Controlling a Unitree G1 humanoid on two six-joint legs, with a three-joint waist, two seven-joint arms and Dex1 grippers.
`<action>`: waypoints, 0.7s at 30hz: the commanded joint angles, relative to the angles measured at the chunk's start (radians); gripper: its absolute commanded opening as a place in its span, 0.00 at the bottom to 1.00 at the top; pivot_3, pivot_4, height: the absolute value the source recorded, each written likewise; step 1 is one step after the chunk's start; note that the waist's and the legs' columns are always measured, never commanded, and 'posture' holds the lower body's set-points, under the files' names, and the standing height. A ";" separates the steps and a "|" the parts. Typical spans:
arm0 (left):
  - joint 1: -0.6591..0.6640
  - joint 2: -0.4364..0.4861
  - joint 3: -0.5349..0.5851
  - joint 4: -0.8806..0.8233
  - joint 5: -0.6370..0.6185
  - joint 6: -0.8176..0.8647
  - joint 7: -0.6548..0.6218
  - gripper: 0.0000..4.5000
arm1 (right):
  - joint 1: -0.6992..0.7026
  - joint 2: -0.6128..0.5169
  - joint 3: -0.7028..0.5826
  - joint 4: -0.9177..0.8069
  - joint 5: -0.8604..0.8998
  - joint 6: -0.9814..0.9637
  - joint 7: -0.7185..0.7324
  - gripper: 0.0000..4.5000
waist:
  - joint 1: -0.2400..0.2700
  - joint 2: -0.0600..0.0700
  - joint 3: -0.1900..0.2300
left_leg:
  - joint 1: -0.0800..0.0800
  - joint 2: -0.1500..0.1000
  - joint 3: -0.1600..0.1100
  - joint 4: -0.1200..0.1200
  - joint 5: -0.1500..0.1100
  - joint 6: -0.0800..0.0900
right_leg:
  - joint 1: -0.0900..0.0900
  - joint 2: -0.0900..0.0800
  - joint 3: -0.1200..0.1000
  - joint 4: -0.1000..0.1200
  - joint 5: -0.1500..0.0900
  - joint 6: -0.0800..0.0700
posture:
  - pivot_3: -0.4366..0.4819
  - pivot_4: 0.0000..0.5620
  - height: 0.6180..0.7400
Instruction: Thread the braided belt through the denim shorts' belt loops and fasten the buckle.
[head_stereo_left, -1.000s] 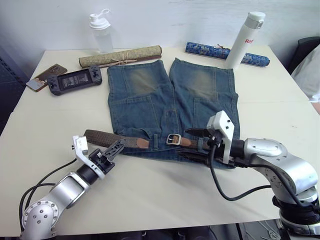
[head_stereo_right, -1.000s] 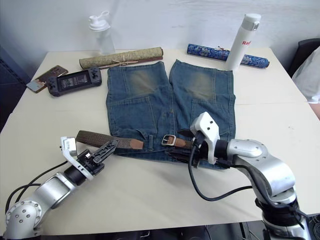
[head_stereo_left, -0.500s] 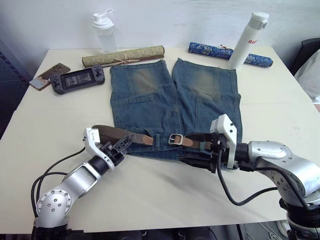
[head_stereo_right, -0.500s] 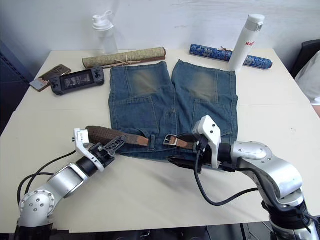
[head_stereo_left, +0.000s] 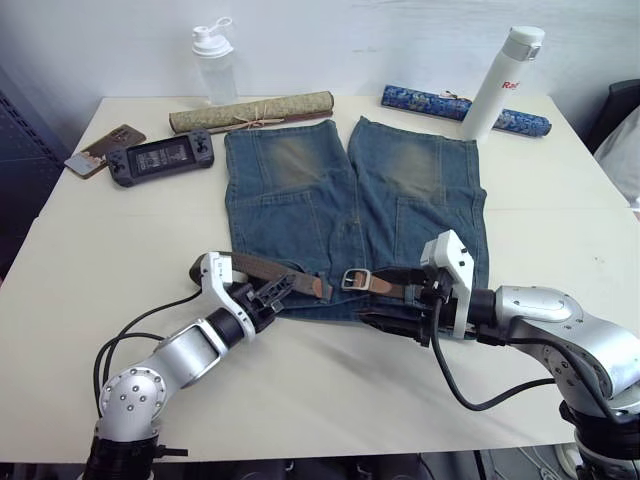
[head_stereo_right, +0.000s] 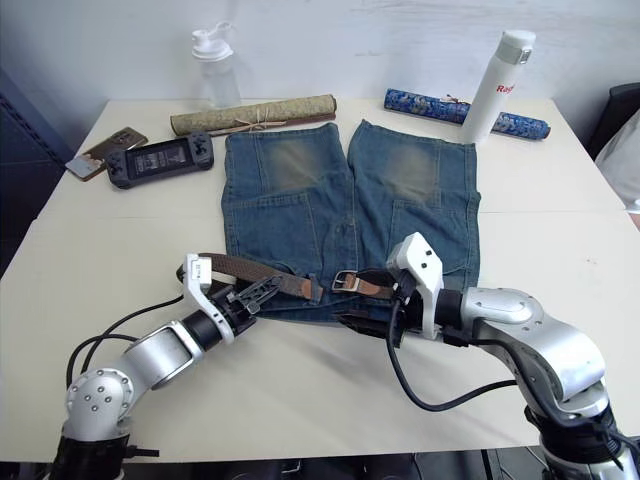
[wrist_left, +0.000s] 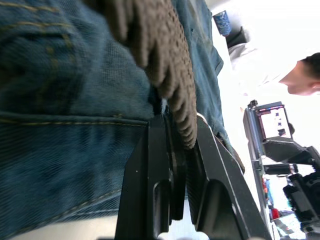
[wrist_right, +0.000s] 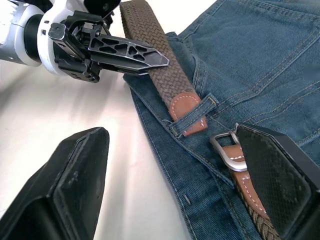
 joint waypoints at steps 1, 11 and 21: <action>-0.020 -0.022 -0.016 0.041 0.016 0.013 -0.025 0.00 | 0.009 -0.016 -0.018 -0.048 0.012 -0.024 -0.007 0.95 | 0.004 0.000 0.000 | 0.000 0.000 0.000 0.000 0.000 0.000 | 0.000 0.000 0.000 0.000 0.000 0.000 | 0.48 0.27 0.82; -0.006 0.007 -0.045 0.075 0.120 0.100 -0.207 0.00 | 0.017 -0.015 -0.008 -0.054 0.005 -0.041 -0.028 0.95 | 0.005 0.000 0.000 | 0.000 0.000 0.000 0.000 0.000 0.000 | 0.000 0.000 0.000 0.000 0.000 0.000 | 0.48 0.27 0.82; -0.129 -0.032 -0.107 0.208 0.288 0.133 -0.514 0.00 | 0.047 -0.027 0.069 -0.048 -0.112 -0.151 -0.022 0.95 | 0.007 0.000 0.000 | 0.000 -0.001 0.000 0.000 0.000 0.000 | 0.000 0.003 -0.001 0.000 0.000 0.001 | 0.48 0.27 0.82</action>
